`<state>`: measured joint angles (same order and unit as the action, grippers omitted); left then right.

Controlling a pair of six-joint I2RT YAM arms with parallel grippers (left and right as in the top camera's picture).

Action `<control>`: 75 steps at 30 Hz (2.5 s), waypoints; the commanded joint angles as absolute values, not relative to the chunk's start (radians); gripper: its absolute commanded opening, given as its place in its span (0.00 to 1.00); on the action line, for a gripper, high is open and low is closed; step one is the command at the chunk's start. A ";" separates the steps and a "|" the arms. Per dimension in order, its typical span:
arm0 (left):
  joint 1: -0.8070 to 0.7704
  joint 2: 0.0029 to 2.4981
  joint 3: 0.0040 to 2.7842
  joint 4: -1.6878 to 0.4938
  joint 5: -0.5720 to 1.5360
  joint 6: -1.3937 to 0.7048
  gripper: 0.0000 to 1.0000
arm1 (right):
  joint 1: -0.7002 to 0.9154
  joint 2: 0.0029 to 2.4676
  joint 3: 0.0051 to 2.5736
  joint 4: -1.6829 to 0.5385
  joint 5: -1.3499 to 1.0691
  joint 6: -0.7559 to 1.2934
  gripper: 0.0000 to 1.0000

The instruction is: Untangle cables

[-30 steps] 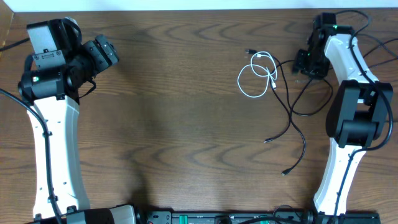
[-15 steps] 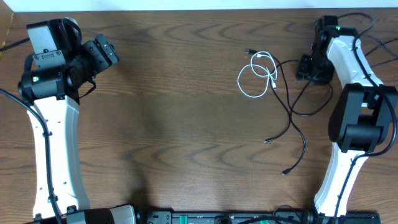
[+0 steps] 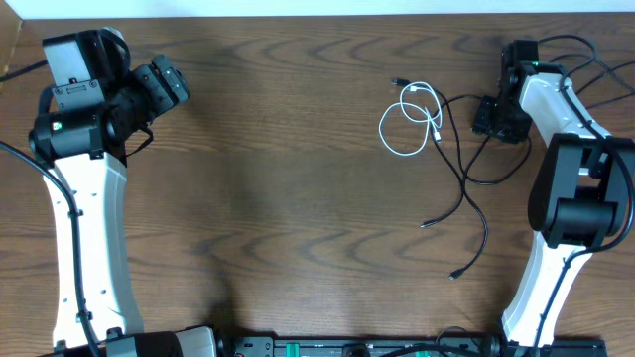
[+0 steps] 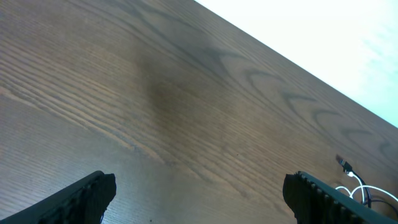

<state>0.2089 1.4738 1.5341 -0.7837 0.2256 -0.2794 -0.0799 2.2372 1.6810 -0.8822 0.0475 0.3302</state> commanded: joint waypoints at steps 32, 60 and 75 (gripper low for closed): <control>0.213 1.483 1.535 -0.785 0.212 -0.263 0.92 | -0.458 1.994 2.293 -1.191 -0.029 0.124 0.01; 0.213 1.483 1.535 -0.785 0.212 -0.263 0.92 | -0.612 2.240 2.295 -1.150 -0.095 -0.007 0.99; 0.213 1.483 1.535 -0.785 0.212 -0.263 0.92 | -0.470 2.243 2.117 -1.346 -0.213 -0.162 0.93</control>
<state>0.2089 1.4742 1.5337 -0.7834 0.2256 -0.2798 -0.4934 2.2688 2.1796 -1.3712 -0.1955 -0.1268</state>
